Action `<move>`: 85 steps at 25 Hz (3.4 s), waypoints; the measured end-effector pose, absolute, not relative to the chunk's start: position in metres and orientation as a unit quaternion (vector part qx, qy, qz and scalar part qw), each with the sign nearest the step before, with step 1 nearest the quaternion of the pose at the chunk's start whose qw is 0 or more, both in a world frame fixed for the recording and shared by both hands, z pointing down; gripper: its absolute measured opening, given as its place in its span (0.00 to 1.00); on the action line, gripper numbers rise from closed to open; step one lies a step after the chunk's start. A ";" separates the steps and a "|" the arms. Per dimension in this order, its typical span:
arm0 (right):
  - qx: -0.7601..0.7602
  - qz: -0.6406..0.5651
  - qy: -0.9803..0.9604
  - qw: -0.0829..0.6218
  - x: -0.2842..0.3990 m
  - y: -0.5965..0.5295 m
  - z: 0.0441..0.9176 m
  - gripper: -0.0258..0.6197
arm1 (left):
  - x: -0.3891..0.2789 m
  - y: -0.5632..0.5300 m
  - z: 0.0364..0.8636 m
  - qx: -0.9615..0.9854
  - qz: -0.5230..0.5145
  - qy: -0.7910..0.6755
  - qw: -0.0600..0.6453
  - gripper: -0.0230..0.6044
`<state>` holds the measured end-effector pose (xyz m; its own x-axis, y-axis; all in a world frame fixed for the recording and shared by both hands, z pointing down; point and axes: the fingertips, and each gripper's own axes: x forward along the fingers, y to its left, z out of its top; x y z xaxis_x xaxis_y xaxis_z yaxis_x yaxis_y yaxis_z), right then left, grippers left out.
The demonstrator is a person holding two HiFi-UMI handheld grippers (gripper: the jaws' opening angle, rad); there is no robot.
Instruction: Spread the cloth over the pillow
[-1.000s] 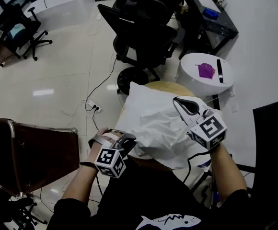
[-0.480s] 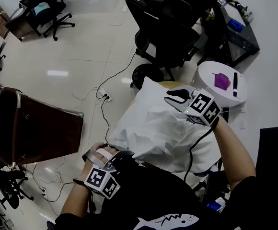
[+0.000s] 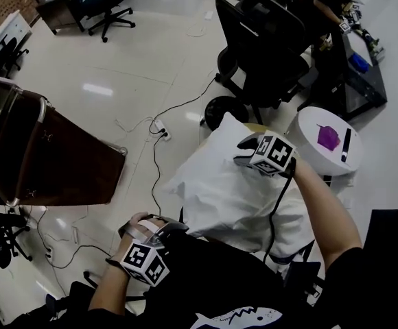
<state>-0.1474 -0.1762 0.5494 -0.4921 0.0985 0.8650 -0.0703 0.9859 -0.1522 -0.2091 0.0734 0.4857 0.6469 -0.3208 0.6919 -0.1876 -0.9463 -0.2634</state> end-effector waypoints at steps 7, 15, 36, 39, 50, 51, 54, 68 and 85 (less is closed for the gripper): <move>-0.037 0.104 -0.830 0.547 -0.150 -0.165 0.581 0.33 | -0.212 0.079 0.502 -0.910 -0.390 0.127 0.059 0.04; -0.035 0.095 -0.824 0.557 -0.152 -0.158 0.583 0.11 | -0.226 0.079 0.535 -0.905 -0.415 0.096 0.021 0.14; 0.030 0.038 -0.866 0.498 -0.140 -0.181 0.502 0.07 | -0.263 -0.039 0.610 -0.866 -0.467 0.166 -0.063 0.28; 0.046 0.036 -0.869 0.491 -0.137 -0.191 0.496 0.07 | -0.264 -0.044 0.607 -0.867 -0.468 0.167 -0.042 0.08; 0.158 0.006 -0.865 0.475 -0.123 -0.274 0.469 0.07 | -0.335 -0.096 0.529 -0.826 -0.489 0.267 0.089 0.04; 0.169 0.007 -0.863 0.476 -0.121 -0.284 0.470 0.07 | -0.340 -0.101 0.524 -0.822 -0.490 0.275 0.093 0.04; 0.198 0.024 -0.861 0.469 -0.120 -0.311 0.475 0.07 | -0.350 -0.115 0.516 -0.818 -0.487 0.289 0.102 0.04; 0.238 -0.008 -0.828 0.508 -0.155 -0.391 0.524 0.08 | -0.382 -0.189 0.576 -0.811 -0.503 0.292 0.068 0.04; 0.165 -0.014 -0.761 0.627 -0.152 -0.377 0.658 0.21 | -0.352 -0.153 0.707 -0.826 -0.526 0.200 -0.042 0.04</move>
<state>-0.1522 -0.3765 0.6576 -0.1586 -0.2688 0.9501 -0.2341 0.9450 0.2283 -0.3519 -0.1531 0.7070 0.3680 -0.2854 0.8849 -0.3737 -0.9169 -0.1403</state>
